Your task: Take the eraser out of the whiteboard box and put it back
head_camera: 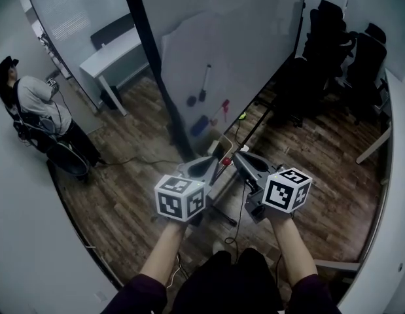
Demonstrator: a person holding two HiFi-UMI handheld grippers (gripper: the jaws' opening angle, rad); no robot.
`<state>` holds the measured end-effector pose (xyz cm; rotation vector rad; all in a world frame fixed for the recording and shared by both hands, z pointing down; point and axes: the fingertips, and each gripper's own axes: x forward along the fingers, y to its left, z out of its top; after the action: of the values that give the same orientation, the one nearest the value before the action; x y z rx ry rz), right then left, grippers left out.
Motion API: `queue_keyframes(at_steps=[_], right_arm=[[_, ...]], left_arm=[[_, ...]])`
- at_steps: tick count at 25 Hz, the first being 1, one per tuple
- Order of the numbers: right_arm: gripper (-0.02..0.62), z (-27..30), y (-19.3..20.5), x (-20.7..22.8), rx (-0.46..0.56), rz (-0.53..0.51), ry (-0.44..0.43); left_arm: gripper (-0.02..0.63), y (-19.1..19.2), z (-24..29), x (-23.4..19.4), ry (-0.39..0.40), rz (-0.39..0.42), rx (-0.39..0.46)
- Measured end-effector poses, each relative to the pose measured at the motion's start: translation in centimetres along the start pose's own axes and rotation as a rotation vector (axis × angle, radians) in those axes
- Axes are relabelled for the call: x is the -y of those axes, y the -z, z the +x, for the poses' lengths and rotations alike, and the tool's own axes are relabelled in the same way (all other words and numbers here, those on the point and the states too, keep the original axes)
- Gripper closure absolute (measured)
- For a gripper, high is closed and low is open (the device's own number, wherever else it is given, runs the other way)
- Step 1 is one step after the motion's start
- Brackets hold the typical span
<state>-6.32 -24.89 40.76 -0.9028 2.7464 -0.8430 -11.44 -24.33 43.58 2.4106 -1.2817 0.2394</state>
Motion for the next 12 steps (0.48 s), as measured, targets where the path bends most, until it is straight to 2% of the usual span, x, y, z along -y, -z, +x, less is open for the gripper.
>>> queue_keyframes(at_steps=[12], right_arm=[[0.592, 3.3, 0.6, 3.0, -0.070, 0.016, -0.050]], left_arm=[[0.600, 0.6, 2.5, -2.5, -0.052, -0.045, -0.004]])
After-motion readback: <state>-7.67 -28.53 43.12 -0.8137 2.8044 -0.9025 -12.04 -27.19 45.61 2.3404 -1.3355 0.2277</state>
